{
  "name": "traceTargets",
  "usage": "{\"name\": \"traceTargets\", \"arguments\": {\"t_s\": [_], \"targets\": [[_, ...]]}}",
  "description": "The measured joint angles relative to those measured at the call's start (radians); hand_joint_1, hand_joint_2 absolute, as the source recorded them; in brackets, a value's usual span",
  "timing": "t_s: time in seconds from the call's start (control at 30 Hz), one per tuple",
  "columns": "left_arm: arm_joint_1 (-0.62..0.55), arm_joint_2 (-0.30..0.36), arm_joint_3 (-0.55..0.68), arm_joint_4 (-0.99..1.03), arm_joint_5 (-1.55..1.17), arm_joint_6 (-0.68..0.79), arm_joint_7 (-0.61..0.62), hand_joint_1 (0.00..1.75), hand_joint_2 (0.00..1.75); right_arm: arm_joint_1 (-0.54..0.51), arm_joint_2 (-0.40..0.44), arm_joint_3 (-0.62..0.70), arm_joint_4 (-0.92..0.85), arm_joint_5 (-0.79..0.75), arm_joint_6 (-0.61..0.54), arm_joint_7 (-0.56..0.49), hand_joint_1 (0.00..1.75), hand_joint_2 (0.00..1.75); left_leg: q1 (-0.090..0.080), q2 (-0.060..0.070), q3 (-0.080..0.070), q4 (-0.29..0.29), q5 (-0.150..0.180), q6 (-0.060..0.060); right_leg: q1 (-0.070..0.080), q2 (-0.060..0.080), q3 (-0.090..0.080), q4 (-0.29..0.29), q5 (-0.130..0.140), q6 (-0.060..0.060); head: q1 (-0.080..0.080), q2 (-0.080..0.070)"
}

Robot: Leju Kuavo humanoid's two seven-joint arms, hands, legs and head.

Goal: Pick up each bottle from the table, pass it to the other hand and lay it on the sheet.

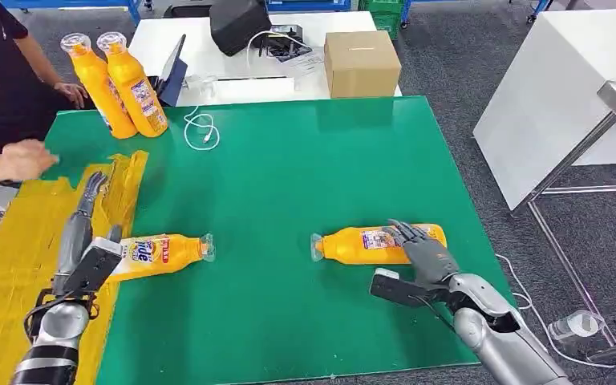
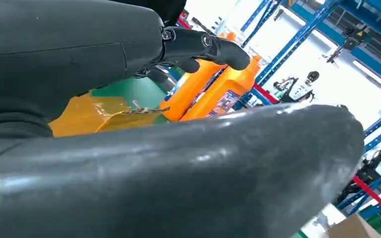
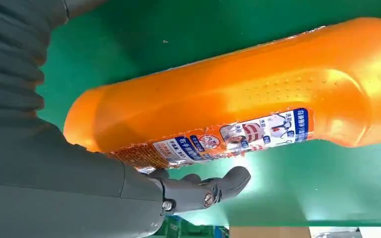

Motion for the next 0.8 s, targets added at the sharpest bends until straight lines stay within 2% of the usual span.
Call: {"name": "traceTargets", "arguments": {"t_s": [0.2,0.8], "targets": [[0.019,-0.015,0.0,-0.032,-0.008,-0.003,0.0,0.0,0.0,0.002,0.029,-0.016,0.003,0.084,-0.043,0.016,0.0,1.75,0.0,0.0,0.0,0.0,0.0,0.0,0.0,0.0,0.0,0.0,0.0,0.0,0.0,0.0],[0.037,-0.039,-0.006,-0.06,-0.007,-0.021,-0.005,0.0,0.0,-0.066,0.062,-0.005,0.045,0.11,0.015,0.032,0.0,1.75,0.0,0.0,0.0,0.0,0.0,0.0,0.0,0.0,0.0,0.0,0.0,0.0,0.0,0.0]]}}
